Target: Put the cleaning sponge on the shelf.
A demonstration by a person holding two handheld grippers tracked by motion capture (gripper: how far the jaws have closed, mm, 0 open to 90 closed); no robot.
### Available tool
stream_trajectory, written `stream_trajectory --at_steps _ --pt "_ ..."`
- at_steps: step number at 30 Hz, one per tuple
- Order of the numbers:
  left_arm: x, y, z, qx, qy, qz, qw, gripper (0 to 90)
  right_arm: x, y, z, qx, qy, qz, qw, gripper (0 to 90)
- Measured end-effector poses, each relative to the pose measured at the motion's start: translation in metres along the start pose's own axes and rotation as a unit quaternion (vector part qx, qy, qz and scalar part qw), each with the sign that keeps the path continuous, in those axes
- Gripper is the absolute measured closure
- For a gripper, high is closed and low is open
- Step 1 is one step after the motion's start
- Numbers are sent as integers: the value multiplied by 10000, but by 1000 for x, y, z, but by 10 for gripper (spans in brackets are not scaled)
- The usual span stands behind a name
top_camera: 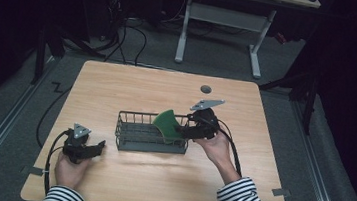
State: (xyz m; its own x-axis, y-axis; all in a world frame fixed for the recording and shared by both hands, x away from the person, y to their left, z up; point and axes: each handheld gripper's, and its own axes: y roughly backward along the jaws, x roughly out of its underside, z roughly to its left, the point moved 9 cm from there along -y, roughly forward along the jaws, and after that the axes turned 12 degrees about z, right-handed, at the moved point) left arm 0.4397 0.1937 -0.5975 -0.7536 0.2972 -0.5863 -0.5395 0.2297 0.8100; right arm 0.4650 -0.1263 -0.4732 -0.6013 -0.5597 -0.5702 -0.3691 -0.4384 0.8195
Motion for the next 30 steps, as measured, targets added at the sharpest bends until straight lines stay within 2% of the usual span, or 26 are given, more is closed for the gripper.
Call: stream_trajectory --at_steps 3,4,6,9,14,17,23,25,27,30 --pt "0 0 0 5 -1 2 10000 275 8 3 -6 111 -150 79 9998 313" --pt "0 0 0 14 -6 6 10000 272 13 9 -11 157 -225 15 9996 320" --pt "0 0 0 11 -10 8 10000 268 19 14 -14 108 -324 -74 9994 326" --pt "0 0 0 9 -16 8 10000 267 26 20 -22 310 -290 -140 9990 345" --pt "0 0 0 11 -6 6 10000 269 29 31 -27 421 -336 -307 9981 365" --pt "0 0 0 23 -6 8 10000 269 33 40 -29 433 -412 -438 9973 380" --pt "0 0 -1 25 -13 11 10000 261 48 48 -37 443 -567 -496 9962 384" --pt "0 0 -1 30 -13 12 10000 260 53 57 -43 461 -681 -610 9947 389" --pt "0 0 0 55 -3 15 10000 259 55 65 -46 354 -802 -772 9931 391" --pt "0 0 0 46 -3 8 10000 264 63 71 -51 386 -890 -818 9919 392"
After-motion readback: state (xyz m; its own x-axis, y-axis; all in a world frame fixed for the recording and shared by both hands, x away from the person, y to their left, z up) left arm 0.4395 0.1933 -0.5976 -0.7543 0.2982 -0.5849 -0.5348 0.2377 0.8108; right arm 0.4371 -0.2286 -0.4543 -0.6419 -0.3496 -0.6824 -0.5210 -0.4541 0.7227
